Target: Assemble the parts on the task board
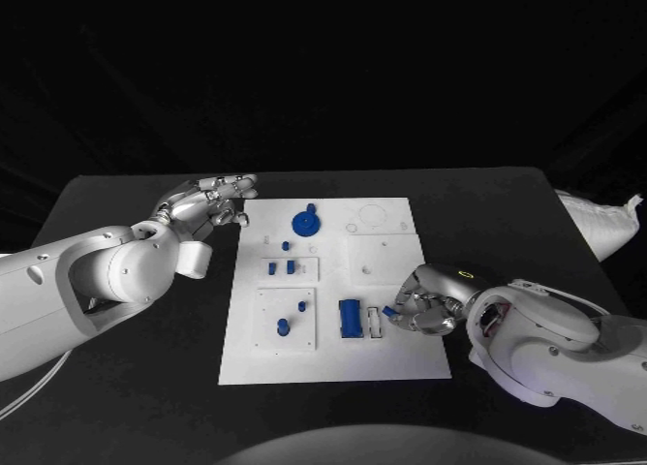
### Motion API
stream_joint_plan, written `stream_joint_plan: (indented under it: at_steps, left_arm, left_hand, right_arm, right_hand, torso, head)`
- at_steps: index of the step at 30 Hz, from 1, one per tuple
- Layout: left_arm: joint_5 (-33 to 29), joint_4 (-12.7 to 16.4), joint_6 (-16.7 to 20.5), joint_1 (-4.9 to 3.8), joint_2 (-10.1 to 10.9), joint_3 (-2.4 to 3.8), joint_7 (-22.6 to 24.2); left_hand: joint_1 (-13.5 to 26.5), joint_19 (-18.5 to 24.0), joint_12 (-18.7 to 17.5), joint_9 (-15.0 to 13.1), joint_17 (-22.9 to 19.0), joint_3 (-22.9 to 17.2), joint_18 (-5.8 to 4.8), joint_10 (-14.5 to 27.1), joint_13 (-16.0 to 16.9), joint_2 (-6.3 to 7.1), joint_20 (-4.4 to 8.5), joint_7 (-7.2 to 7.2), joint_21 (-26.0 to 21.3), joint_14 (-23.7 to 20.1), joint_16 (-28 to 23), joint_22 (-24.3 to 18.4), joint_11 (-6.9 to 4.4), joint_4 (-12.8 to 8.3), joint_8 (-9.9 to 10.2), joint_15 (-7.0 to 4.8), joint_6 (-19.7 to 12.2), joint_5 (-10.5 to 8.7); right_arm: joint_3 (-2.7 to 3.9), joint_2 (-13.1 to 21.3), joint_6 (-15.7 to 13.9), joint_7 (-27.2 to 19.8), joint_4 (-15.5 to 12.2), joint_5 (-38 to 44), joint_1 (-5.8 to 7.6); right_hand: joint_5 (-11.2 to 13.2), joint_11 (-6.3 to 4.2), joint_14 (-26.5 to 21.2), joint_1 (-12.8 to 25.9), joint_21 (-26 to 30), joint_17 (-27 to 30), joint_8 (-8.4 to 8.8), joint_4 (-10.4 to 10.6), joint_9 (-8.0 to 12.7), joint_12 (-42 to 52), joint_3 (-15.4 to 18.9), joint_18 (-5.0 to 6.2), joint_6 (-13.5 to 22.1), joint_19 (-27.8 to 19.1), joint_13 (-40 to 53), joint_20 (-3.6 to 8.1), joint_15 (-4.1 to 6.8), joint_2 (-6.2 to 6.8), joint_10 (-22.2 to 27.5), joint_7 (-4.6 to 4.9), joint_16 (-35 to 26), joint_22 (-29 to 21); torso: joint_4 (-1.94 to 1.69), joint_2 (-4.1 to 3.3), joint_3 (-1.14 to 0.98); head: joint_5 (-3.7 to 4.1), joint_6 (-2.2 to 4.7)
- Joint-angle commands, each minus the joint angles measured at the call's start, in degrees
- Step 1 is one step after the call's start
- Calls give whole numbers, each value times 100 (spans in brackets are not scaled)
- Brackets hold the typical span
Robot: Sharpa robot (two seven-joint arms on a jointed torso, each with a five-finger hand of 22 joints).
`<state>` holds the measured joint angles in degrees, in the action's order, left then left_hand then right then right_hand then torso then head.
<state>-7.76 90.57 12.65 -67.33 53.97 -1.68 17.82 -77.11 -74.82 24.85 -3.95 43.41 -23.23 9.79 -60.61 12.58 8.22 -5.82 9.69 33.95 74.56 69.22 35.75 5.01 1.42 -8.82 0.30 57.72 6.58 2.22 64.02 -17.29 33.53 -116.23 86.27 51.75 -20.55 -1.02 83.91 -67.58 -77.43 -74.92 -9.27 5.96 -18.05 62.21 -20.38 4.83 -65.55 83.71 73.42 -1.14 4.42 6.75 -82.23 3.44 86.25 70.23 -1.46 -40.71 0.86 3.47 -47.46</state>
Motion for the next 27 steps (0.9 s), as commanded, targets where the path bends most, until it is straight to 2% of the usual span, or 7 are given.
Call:
stream_joint_plan:
  at_steps: [1, 6, 12, 17, 24, 27]
  left_arm:
    - [23, 19, -95, 0, -1, 3, 29]
    - [23, 24, -98, -1, -3, 3, 26]
    - [23, 28, -97, -1, -9, 3, 24]
    - [24, 41, -98, -1, -10, 3, 20]
    - [24, 47, -98, -1, -9, 3, 17]
    - [24, 47, -99, -1, -9, 3, 16]
  left_hand:
    - [24, 30, 28, 3, -9, 36, 57, 45, 5, 7, 2, 7, -34, -46, -28, -6, 11, -6, -19, -1, -39, 24]
    - [24, 30, 28, 3, -9, 36, 57, 45, 5, 7, 2, 7, -34, -46, -28, -6, 11, -6, -19, -1, -39, 24]
    - [24, 30, 28, 3, -9, 36, 57, 45, 5, 7, 2, 7, -34, -46, -28, -6, 11, -6, -19, -1, -39, 24]
    - [24, 30, 28, 3, -9, 36, 57, 45, 5, 7, 2, 7, -34, -46, -28, -6, 11, -6, -19, -1, -39, 24]
    - [24, 30, 28, 3, -9, 36, 57, 45, 5, 7, 2, 7, -34, -46, -28, -6, 11, -6, -19, -1, -39, 24]
    - [24, 30, 28, 3, -9, 36, 57, 45, 5, 7, 2, 7, -34, -46, -28, -6, 11, -6, -19, -1, -39, 24]
  right_arm:
    - [0, -24, -168, 55, -14, -271, -2]
    - [0, -73, -141, 63, 2, -373, -2]
    - [-1, -165, 78, 96, 112, -408, -2]
    - [-3, -294, 210, 122, 240, -406, -9]
    - [-4, -426, 217, 136, 320, -375, -19]
    - [-4, -456, 230, 132, 322, -373, -20]
  right_hand:
    - [5, -5, 514, 114, -48, -1039, 15, 71, 6, 31, 78, -90, -46, 65, 16, 16, 49, 20, -62, 7, 45, 28]
    - [-42, -12, 518, 269, -64, -1058, 19, 189, -2, 59, 221, -94, -72, 74, 39, 23, 57, 14, -83, -3, 59, 53]
    - [-99, -13, 520, 386, -68, -1066, 32, 282, -7, 70, 367, -95, -82, 75, 54, 27, 59, 18, -93, -3, 64, 59]
    - [-158, -14, 519, 412, -68, -1065, 39, 314, -10, 75, 434, -95, -85, 75, 62, 29, 61, 3, -95, -5, 64, 61]
    - [-181, -15, 519, 431, -70, -1065, 38, 335, -14, 52, 476, -96, -96, 76, 50, 30, 61, -8, -92, -8, 63, 64]
    - [-187, -16, 520, 440, -74, -1072, 38, 344, -16, 56, 495, -97, -100, 77, 54, 30, 62, -12, -94, -9, 68, 71]
  torso:
    - [0, 3, -1]
    - [0, 1, 1]
    - [-1, 8, 9]
    - [1, -3, -2]
    - [-3, 2, 2]
    - [2, 2, -2]
  head:
    - [1, -9]
    - [-2, -11]
    - [11, -9]
    - [-9, -13]
    - [-6, -20]
    - [-10, -27]
